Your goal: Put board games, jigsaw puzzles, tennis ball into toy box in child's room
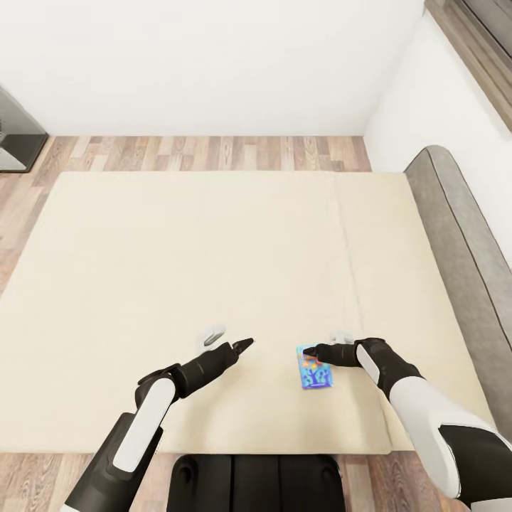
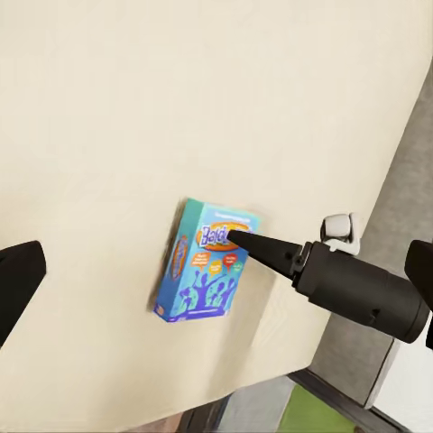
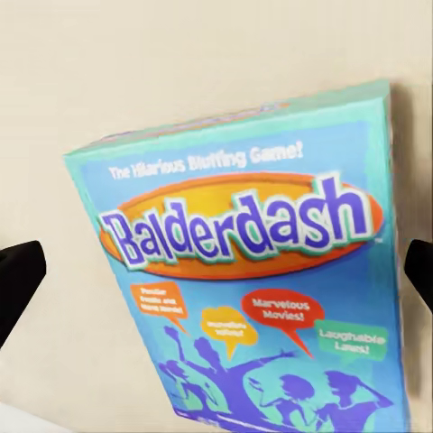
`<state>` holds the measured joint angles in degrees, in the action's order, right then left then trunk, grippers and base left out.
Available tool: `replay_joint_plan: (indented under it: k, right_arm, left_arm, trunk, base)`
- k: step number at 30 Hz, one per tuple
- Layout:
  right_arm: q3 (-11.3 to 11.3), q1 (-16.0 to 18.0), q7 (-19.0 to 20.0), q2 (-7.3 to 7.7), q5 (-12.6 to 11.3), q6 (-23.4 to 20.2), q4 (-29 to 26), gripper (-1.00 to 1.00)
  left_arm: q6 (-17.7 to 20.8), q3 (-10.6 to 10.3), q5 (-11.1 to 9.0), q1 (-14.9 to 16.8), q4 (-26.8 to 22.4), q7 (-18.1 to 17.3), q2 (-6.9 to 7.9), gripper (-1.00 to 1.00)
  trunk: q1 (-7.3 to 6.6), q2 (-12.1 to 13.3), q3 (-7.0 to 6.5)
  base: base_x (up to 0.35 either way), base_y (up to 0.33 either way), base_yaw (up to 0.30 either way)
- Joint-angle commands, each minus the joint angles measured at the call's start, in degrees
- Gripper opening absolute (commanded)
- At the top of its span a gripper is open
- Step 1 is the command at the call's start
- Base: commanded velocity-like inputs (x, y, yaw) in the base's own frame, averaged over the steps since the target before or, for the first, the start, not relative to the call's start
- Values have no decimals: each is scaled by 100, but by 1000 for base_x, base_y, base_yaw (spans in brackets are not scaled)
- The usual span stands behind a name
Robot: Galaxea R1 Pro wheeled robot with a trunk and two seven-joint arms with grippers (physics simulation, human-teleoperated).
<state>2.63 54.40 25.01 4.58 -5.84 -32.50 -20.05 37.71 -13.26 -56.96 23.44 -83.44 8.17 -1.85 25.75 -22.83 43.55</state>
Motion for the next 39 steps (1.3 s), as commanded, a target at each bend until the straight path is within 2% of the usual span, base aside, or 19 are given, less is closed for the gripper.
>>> replay_joint_plan:
  k: [1,22,39]
  right_arm:
    - [27,1,-5,-1,-49,-55,-7,100]
    - [27,1,-5,-1,-49,-55,-4,100]
    - [29,1,-5,-1,-49,-55,-2,100]
  left_arm:
    - [17,-1,-60,3,-6,53,0,100]
    - [17,7,-60,3,-6,53,1,100]
    - [17,8,-60,3,-6,58,1,100]
  trunk:
    - [3,-9,6]
    - [3,-9,6]
    - [3,-9,6]
  base:
    - [0,268,0]
    - [0,259,0]
    - [0,51,0]
